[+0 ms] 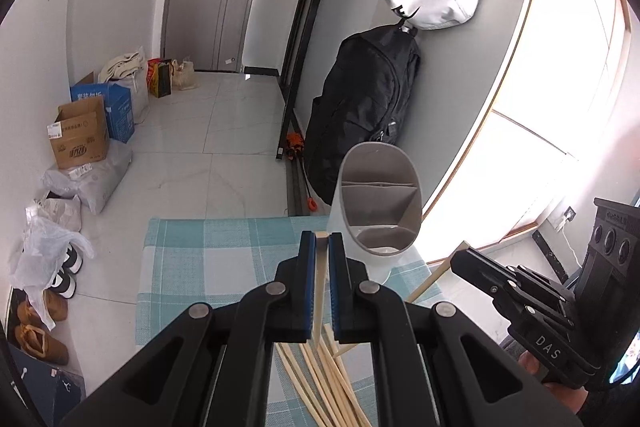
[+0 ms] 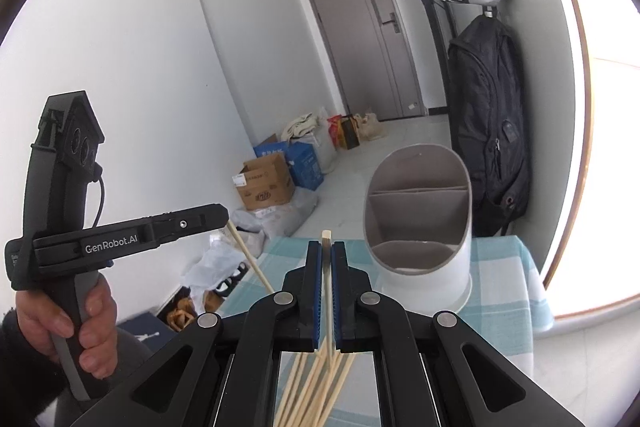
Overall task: Organize utensils
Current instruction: 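Carry both grippers' chopsticks into the utensil holder and open both grippers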
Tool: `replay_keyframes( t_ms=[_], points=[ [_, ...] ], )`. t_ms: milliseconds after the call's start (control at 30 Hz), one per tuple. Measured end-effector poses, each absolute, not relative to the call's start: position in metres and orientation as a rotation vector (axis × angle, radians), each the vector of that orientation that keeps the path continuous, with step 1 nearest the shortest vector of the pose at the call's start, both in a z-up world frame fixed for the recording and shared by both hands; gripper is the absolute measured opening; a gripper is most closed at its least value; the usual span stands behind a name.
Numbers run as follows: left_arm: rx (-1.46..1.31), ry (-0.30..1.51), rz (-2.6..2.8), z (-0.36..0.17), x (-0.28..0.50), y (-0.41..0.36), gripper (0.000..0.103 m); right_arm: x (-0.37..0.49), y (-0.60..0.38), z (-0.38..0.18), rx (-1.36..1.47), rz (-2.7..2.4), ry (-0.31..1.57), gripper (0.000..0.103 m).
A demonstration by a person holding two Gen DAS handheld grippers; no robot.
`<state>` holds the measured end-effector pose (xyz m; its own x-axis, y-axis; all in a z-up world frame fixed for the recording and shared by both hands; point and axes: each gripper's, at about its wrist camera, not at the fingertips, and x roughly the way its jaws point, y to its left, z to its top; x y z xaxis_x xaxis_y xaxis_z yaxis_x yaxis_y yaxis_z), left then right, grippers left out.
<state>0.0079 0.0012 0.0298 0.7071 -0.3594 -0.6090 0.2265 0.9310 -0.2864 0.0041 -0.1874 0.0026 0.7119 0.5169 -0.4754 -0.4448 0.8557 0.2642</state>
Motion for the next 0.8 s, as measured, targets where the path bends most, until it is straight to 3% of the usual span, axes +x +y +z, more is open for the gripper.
replay_keyframes(
  t_ms=[400, 800],
  points=[
    [-0.168, 0.687, -0.354, 0.075, 0.017, -0.019, 0.002, 0.021, -0.216, 0.054, 0.144, 0.496, 0.499, 0.004],
    [-0.16, 0.585, -0.411, 0.16, 0.056, -0.037, 0.002, 0.081, -0.238, 0.128, 0.162, 0.447, 0.447, 0.004]
  ],
)
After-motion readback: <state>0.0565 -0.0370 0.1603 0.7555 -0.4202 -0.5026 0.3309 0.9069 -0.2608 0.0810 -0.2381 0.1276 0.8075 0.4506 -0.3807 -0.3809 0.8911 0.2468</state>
